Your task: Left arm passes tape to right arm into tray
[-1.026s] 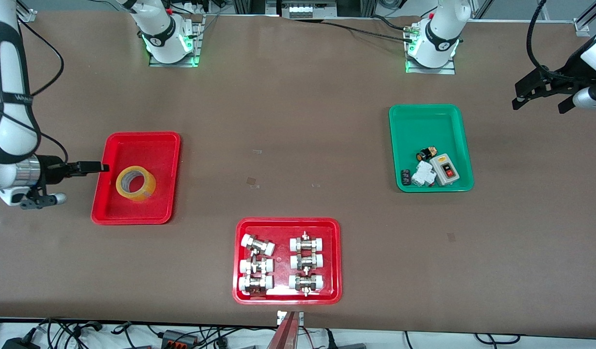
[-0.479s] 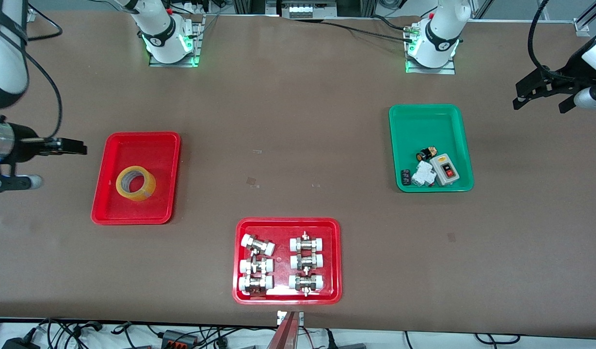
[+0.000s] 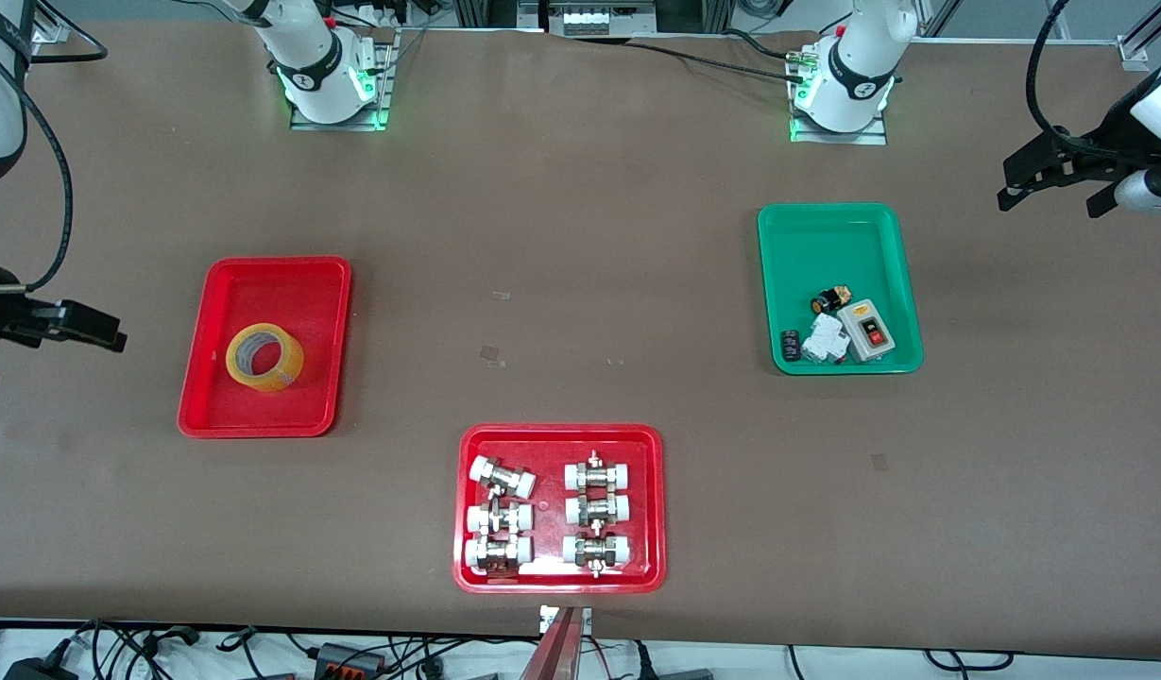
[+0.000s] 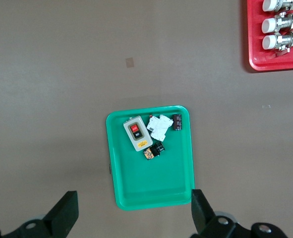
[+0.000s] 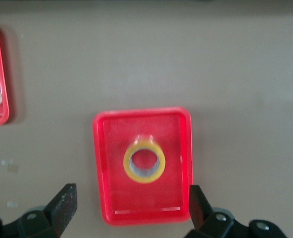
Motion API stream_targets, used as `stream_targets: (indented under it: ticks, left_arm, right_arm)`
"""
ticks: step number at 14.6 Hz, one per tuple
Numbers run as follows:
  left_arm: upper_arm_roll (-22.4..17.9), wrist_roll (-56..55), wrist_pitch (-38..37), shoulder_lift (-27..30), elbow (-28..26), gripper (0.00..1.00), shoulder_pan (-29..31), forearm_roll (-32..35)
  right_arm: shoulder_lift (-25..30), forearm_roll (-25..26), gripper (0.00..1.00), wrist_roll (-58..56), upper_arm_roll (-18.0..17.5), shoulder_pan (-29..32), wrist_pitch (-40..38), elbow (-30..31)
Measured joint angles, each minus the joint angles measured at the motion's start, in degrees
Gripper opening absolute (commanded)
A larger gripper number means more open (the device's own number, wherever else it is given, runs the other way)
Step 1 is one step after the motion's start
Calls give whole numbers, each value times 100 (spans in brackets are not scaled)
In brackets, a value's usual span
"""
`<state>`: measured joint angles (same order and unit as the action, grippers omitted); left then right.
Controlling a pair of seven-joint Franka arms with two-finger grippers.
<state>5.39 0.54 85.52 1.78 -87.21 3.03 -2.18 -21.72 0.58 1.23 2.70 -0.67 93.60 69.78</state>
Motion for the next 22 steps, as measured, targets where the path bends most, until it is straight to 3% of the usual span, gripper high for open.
stream_targets:
  ticks: [4,11,22]
  left_arm:
    - [-25,-4,-150,0,54,100,9,34]
    - [-65,-4,-269,0,79,100,25,165]
    - [-66,-4,-275,-1,82,100,25,165]
  right_arm:
    - [442,0,100,19,38,24,547,837]
    - [1269,0,100,6,29,18,197,1515]
    - [1862,-1,100,-162,-1,-3,332,2386]
